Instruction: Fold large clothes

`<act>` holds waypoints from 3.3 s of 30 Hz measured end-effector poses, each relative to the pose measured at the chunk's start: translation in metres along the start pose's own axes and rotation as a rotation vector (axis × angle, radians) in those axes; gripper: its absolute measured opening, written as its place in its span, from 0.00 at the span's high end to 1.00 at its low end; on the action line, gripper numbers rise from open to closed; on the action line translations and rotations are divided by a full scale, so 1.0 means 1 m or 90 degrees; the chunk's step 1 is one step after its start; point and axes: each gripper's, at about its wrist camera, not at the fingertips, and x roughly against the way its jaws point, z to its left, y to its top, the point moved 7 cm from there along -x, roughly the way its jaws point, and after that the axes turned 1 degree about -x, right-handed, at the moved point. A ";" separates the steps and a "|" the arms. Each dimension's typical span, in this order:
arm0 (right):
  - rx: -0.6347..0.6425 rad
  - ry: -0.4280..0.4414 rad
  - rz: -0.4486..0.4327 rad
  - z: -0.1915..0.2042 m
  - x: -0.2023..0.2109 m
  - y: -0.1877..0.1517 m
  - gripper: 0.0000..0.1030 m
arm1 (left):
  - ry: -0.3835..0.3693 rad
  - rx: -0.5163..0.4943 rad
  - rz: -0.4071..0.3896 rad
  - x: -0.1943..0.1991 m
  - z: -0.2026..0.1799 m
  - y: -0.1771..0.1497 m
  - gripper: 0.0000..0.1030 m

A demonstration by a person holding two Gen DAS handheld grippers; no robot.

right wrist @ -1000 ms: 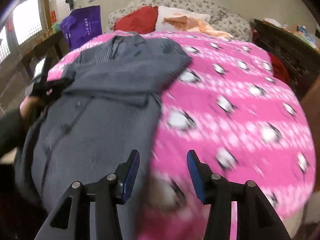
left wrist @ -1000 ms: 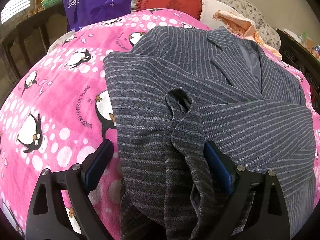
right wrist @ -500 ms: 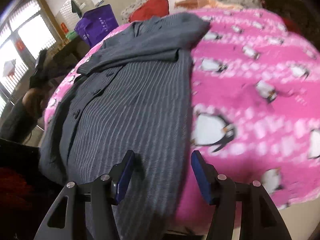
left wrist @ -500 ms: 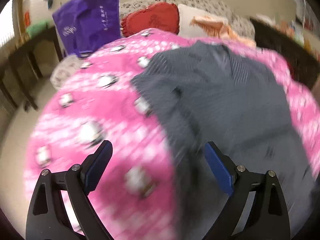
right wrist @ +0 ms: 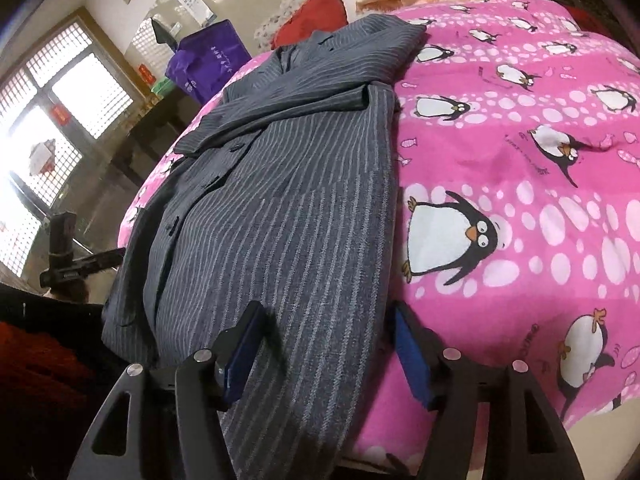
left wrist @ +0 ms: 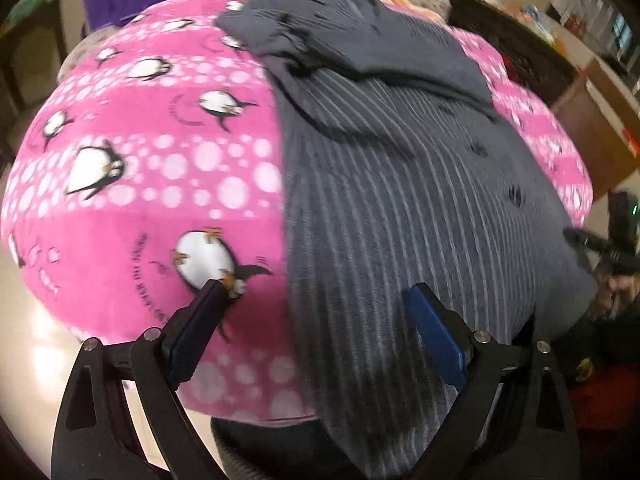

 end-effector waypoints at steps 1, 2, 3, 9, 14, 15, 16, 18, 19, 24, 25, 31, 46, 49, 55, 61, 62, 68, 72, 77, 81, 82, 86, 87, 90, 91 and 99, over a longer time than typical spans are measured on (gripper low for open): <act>0.003 0.001 0.001 0.001 0.001 -0.001 0.40 | -0.005 -0.009 0.004 -0.002 -0.004 0.000 0.10; 0.005 0.000 0.001 0.001 0.001 -0.001 0.40 | -0.019 -0.008 0.003 -0.002 -0.007 0.000 0.10; 0.005 -0.001 0.000 0.002 0.002 -0.003 0.40 | -0.041 -0.002 0.004 -0.002 -0.008 0.000 0.10; 0.004 -0.002 -0.003 0.003 0.003 -0.004 0.40 | -0.109 0.011 0.022 -0.007 -0.018 0.002 0.35; 0.039 0.005 0.013 0.010 0.006 -0.010 0.40 | -0.214 0.010 0.076 -0.006 -0.030 -0.009 0.45; 0.039 0.006 0.012 0.011 0.007 -0.010 0.40 | -0.219 0.001 0.083 -0.008 -0.031 -0.011 0.44; 0.037 0.009 0.011 0.010 0.007 -0.010 0.40 | -0.223 0.002 0.085 -0.008 -0.030 -0.011 0.44; 0.031 0.022 0.006 0.011 0.007 -0.011 0.40 | -0.235 0.014 0.084 -0.013 -0.030 -0.005 0.42; 0.031 0.031 0.004 0.013 0.008 -0.011 0.40 | -0.235 0.015 0.077 -0.013 -0.030 -0.001 0.42; 0.044 0.077 -0.040 0.023 0.017 -0.008 0.44 | -0.236 -0.018 0.037 -0.010 -0.047 0.014 0.42; 0.039 0.072 -0.039 0.020 0.017 -0.010 0.46 | -0.243 -0.030 0.029 -0.008 -0.050 0.014 0.49; 0.081 0.090 -0.022 0.031 0.018 -0.017 0.50 | -0.205 -0.040 0.019 -0.016 -0.041 0.006 0.67; 0.108 0.158 -0.101 0.057 0.048 0.003 0.94 | -0.196 -0.023 -0.104 0.029 -0.038 0.020 0.93; 0.083 0.220 -0.150 0.066 0.071 0.008 0.94 | -0.220 -0.001 -0.140 0.054 -0.034 0.022 0.94; 0.081 0.263 -0.184 0.080 0.109 0.007 0.94 | -0.291 0.015 -0.179 0.095 -0.038 0.022 0.94; 0.036 0.227 -0.235 0.049 0.126 0.031 0.95 | -0.313 0.118 -0.268 0.120 -0.016 0.062 0.94; 0.024 0.224 -0.244 0.042 0.126 0.040 0.95 | -0.302 0.137 -0.279 0.120 -0.008 0.072 0.94; -0.010 0.202 -0.302 0.015 0.113 0.128 0.95 | -0.229 0.198 -0.319 0.111 0.030 0.143 0.94; -0.051 0.169 -0.305 -0.012 0.074 0.199 0.95 | -0.199 0.285 -0.319 0.080 0.067 0.194 0.94; -0.106 0.076 -0.229 -0.050 -0.015 0.271 0.95 | -0.119 0.341 -0.241 0.012 0.101 0.240 0.94; -0.142 0.013 -0.183 -0.073 -0.071 0.302 0.95 | -0.019 0.310 -0.171 -0.046 0.114 0.264 0.94; -0.140 -0.008 -0.172 -0.078 -0.081 0.306 0.95 | 0.005 0.291 -0.158 -0.056 0.115 0.267 0.94; -0.154 -0.069 -0.119 -0.100 -0.122 0.304 0.95 | 0.086 0.193 -0.138 -0.093 0.110 0.280 0.92; -0.155 -0.080 -0.107 -0.104 -0.130 0.300 0.95 | 0.115 0.144 -0.133 -0.104 0.106 0.280 0.92; -0.172 -0.074 -0.122 -0.105 -0.131 0.294 0.95 | 0.156 0.091 -0.105 -0.129 0.099 0.270 0.91; -0.184 -0.066 -0.121 -0.105 -0.129 0.293 0.92 | 0.165 0.082 -0.121 -0.128 0.098 0.270 0.91; -0.166 0.027 -0.158 -0.068 -0.040 0.284 0.82 | 0.049 0.140 -0.088 -0.100 0.111 0.263 0.84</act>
